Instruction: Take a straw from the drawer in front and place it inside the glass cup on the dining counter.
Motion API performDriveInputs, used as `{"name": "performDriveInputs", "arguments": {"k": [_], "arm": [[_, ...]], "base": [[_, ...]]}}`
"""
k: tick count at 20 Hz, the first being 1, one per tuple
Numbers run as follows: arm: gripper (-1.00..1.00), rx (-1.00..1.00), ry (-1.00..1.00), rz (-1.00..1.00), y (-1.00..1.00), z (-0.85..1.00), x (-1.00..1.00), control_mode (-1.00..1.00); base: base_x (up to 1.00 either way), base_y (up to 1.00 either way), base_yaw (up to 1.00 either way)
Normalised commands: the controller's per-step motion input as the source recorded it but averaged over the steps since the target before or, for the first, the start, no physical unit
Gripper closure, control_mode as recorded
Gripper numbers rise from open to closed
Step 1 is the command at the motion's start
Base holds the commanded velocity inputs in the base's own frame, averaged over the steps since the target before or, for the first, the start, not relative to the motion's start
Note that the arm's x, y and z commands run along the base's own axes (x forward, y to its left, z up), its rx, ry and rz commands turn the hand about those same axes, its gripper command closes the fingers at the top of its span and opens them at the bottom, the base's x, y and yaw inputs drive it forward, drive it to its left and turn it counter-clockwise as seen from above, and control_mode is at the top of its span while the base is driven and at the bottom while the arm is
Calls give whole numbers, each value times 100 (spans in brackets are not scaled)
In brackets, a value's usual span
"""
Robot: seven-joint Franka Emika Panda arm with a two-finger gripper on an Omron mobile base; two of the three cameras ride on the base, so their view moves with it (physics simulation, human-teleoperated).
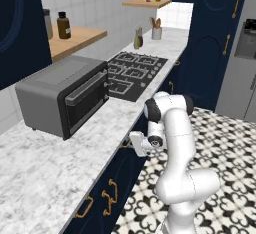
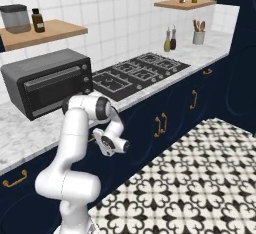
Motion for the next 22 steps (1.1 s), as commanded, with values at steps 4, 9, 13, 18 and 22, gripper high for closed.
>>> {"name": "performDriveInputs", "arguments": {"k": [4, 9, 13, 18, 22], "arm": [[100, -54, 12, -31, 33, -30, 0, -100], [100, -75, 22, -24, 11, -43, 0, -100], [100, -86, 38, -12, -13, -40, 0, -100], [100, -85, 41, -13, -45, -49, -22, -100], [100, -98, 39, -19, -8, -49, -36, -100]], "base": [[0, 0, 0], [0, 0, 0], [0, 0, 0], [0, 0, 0], [0, 0, 0]]}}
